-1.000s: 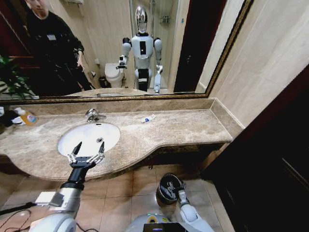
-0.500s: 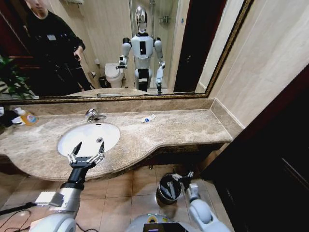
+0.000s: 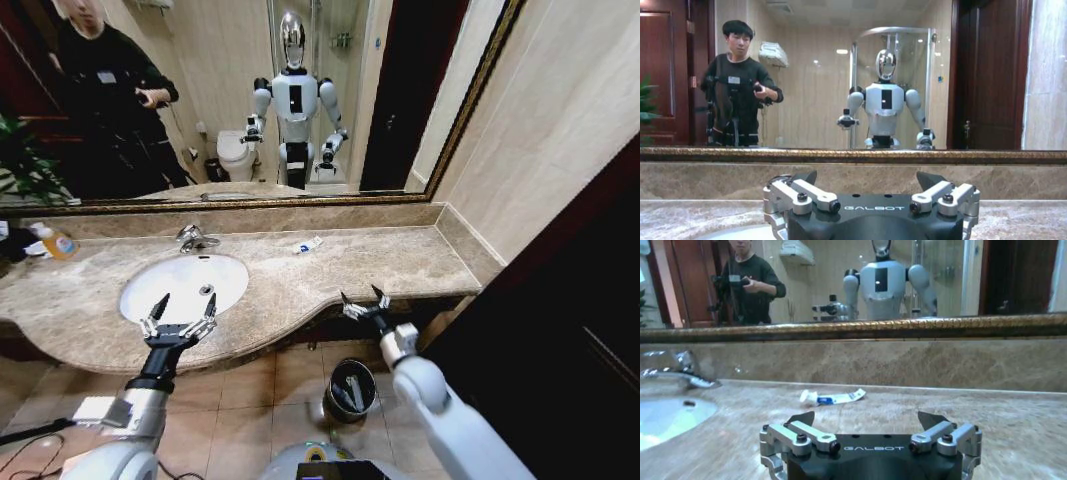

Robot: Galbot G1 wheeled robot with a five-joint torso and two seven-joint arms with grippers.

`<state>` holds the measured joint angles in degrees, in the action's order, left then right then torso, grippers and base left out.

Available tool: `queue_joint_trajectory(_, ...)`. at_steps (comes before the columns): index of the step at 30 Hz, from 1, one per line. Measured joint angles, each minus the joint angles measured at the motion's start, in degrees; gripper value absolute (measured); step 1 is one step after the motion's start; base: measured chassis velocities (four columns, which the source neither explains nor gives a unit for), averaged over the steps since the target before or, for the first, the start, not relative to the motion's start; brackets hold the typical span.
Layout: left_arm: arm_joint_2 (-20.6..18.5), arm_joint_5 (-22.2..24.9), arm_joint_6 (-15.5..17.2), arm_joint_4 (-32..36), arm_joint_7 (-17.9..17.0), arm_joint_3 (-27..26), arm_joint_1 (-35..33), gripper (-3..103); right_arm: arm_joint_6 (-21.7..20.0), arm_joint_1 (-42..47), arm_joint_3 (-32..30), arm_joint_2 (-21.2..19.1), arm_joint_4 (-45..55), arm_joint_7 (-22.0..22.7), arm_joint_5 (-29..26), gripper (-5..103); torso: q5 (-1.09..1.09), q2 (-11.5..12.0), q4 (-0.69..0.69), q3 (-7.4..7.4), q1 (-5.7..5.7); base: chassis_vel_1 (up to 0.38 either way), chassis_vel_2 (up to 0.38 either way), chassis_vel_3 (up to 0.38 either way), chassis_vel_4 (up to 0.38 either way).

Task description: Pick up the trash from the sink and place it in the trash bin.

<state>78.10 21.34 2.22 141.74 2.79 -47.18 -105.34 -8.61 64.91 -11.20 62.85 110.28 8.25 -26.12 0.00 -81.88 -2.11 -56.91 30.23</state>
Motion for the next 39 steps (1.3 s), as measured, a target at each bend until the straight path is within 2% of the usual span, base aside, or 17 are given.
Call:
queue_joint_trajectory(2,0.0,0.0,0.0,0.0,0.0,0.0,0.0,100,-1.9,-5.7,1.7,-0.4,-3.2,-1.5,-4.7,100,0.01,0.0,0.0,-0.01,0.0,0.0,0.0,0.0,0.0)
queue_joint_trajectory(7,0.0,0.0,0.0,0.0,0.0,0.0,0.0,100,-3.5,-13.4,5.5,-0.2,-8.3,-3.7,-7.5,100,0.01,0.0,0.01,0.0,0.0,0.0,0.0,0.0,0.0)
queue_joint_trajectory(9,0.0,0.0,0.0,0.0,0.0,0.0,0.0,100,-3.7,-20.3,9.4,1.5,-13.4,-5.2,-8.1,100,-0.02,0.0,0.0,0.0,0.0,0.0,0.0,0.0,0.0)
queue_joint_trajectory(11,0.0,0.0,0.0,0.0,0.0,0.0,0.0,100,-3.8,-22.0,10.3,2.3,-14.9,-5.5,-8.1,100,-0.01,0.0,-0.01,-0.01,0.0,0.0,0.0,0.0,0.0)
queue_joint_trajectory(12,0.0,0.0,0.0,0.0,0.0,0.0,0.0,100,-3.9,-24.9,12.0,4.1,-18.1,-6.0,-8.0,100,-0.01,0.0,0.0,-0.01,0.0,0.0,0.0,0.0,0.0)
queue_joint_trajectory(14,0.0,0.0,0.0,0.0,0.0,0.0,0.0,100,-3.8,-25.9,12.6,4.9,-19.4,-6.1,-7.9,100,-0.02,0.0,-0.01,0.0,0.01,0.0,0.0,0.0,0.0)
queue_joint_trajectory(17,0.0,0.0,0.0,0.0,0.0,0.0,0.0,100,-3.3,-30.1,15.0,9.5,-26.5,-7.2,-6.9,100,-0.01,0.0,-0.01,0.0,0.0,0.0,0.0,0.0,0.0)
queue_joint_trajectory(18,0.0,0.0,0.0,0.0,0.0,0.0,0.0,100,-3.3,-30.1,15.0,9.5,-26.5,-7.2,-6.9,100,-0.01,0.0,-0.01,0.0,0.0,0.0,0.0,0.0,0.0)
queue_joint_trajectory(20,0.0,0.0,0.0,0.0,0.0,0.0,0.0,100,-2.6,-32.4,15.6,12.8,-31.5,-8.2,-5.6,100,-0.02,0.0,-0.01,0.0,0.0,0.0,0.0,0.0,0.0)
queue_joint_trajectory(22,0.0,0.0,0.0,0.0,0.0,0.0,0.0,100,-2.3,-33.0,15.7,13.7,-32.9,-8.5,-5.2,100,-0.02,0.0,0.0,0.0,0.0,0.0,0.0,0.0,0.0)
queue_joint_trajectory(28,0.0,0.0,0.0,0.0,0.0,0.0,0.0,100,-1.2,-36.4,16.0,19.7,-40.6,-9.6,-2.7,100,-0.03,0.0,0.0,0.0,0.0,0.0,0.0,0.0,0.0)
queue_joint_trajectory(39,0.0,0.0,0.0,0.0,0.0,0.0,0.0,100,1.1,-38.8,16.1,23.4,-48.0,-9.9,1.0,100,-0.01,0.0,0.0,0.0,0.0,0.0,0.0,0.0,0.0)
